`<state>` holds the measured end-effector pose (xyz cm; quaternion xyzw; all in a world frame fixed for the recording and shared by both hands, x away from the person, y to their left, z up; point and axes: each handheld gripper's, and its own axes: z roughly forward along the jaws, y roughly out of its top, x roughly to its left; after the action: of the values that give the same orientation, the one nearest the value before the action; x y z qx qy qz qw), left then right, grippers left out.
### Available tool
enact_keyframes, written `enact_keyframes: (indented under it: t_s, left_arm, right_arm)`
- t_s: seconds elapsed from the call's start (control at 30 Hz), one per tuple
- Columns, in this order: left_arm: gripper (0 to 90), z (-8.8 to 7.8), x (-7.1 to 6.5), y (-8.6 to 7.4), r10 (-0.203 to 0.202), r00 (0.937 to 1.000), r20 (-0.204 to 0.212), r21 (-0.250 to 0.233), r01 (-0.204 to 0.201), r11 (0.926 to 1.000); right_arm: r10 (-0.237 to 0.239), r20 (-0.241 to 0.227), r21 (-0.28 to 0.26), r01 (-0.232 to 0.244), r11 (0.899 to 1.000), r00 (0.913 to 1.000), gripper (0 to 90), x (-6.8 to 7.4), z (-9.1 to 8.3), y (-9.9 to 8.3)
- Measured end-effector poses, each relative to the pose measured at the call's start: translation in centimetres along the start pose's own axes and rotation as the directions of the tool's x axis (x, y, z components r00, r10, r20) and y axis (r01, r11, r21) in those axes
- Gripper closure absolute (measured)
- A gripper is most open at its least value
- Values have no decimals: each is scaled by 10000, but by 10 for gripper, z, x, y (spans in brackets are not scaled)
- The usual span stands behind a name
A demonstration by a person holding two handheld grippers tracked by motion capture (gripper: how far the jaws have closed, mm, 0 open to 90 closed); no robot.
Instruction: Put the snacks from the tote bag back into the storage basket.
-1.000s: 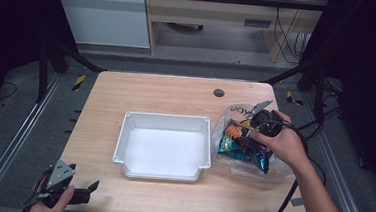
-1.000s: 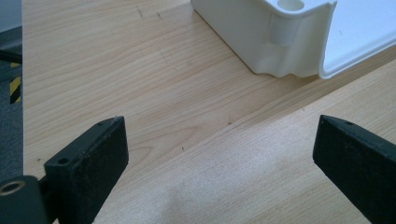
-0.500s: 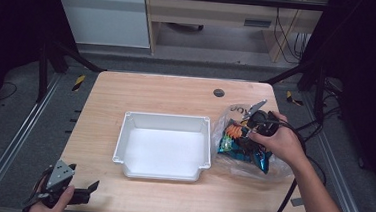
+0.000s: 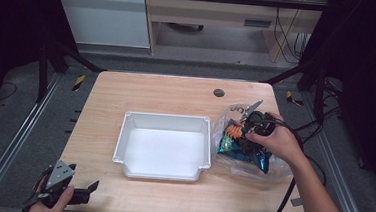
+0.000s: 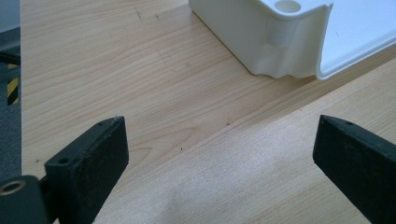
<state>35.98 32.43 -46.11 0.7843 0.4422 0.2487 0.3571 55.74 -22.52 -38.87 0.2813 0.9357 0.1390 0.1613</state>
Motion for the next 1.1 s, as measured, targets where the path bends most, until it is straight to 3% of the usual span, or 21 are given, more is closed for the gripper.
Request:
enact_keyframes:
  t_s: [0.3, 0.53, 0.63, 1.1]
  left_arm:
    - [30, 0, 0, 0, -6, 10000, 4, -1, 6, 10000]
    - [30, 0, 0, 0, -26, 10000, 2, -2, 26, 10000]
    - [30, 1, 0, 1, 62, 10000, 34, 47, -62, 10000]
    - [30, 2, -2, 1, 62, 10000, 74, 89, -63, 9999]
  right_arm:
    - [-130, -337, 365, 142, 9992, 9993, 136, -2, 12, 0]
    - [-43, -359, 479, 60, 9988, 9993, 125, -5, 20, -2]
    - [214, -425, 607, -188, 9980, 9989, 114, -4, 24, -4]
    - [205, -399, 956, -166, 9953, 9990, 91, -3, 43, -14]
